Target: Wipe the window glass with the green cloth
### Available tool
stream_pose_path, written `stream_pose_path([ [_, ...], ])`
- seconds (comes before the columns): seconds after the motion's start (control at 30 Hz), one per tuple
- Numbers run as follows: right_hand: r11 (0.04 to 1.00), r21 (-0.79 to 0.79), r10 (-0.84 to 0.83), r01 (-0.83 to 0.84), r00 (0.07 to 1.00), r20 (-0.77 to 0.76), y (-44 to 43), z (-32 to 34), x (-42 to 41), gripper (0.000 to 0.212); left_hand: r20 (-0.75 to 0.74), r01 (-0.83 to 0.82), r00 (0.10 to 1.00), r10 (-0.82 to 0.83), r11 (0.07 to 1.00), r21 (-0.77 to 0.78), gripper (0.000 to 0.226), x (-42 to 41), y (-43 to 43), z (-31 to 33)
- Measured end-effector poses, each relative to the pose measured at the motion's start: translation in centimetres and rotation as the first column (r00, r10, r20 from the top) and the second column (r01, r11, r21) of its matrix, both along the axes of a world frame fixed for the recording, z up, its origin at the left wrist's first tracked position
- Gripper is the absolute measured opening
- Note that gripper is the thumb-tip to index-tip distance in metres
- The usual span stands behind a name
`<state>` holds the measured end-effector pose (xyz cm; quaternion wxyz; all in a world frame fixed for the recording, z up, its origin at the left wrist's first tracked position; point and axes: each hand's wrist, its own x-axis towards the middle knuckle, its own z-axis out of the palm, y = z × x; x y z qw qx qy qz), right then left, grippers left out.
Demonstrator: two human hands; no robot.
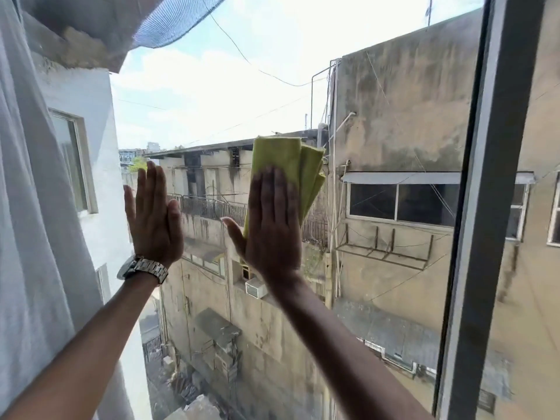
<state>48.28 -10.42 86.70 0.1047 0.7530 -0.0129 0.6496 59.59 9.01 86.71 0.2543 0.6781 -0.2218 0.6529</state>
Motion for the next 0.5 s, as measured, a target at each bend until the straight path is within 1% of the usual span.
stream_pose_path([
  [0.07,0.995,-0.066,-0.071,0.069,0.997,-0.026,-3.2,-3.2,-2.0,0.092,-0.016,-0.002,1.0,0.002,1.0,-0.006,0.06,-0.7,-0.1,0.2],
  [0.1,0.992,-0.069,-0.107,0.105,0.994,-0.019,-5.2,-3.8,-3.0,0.093,-0.027,-0.003,1.0,0.003,1.0,-0.009,0.059,-1.0,-0.2,0.3],
  [0.17,0.985,-0.007,-0.173,0.173,0.985,0.02,-8.8,-2.5,-4.7,0.095,-0.054,0.0,0.999,-0.001,1.0,-0.014,0.059,-1.6,-0.2,0.3],
  [0.23,0.973,0.101,-0.213,0.207,0.975,0.06,-10.8,1.8,-5.3,0.099,-0.075,-0.007,0.997,0.006,1.0,-0.012,0.06,-1.9,-0.2,0.3],
  [0.3,0.965,0.183,-0.206,0.185,0.973,0.102,-10.3,7.0,-5.0,0.103,-0.085,-0.027,0.996,0.027,1.0,0.005,0.062,-1.8,-0.3,0.3],
  [0.37,0.965,0.228,-0.165,0.129,0.976,0.145,-7.8,11.1,-3.8,0.106,-0.088,-0.05,0.995,0.051,0.999,0.016,0.063,-1.4,-0.4,0.2],
  [0.43,0.969,0.238,-0.106,0.061,0.977,0.183,-4.2,12.8,-2.0,0.106,-0.069,-0.051,0.996,0.052,0.998,0.021,0.064,-1.0,-0.4,0.2],
  [0.5,0.979,0.204,-0.044,0.002,0.978,0.202,-0.6,12.3,0.1,0.101,-0.028,-0.021,0.999,0.022,0.999,0.026,0.063,-0.5,-0.3,0.2],
])
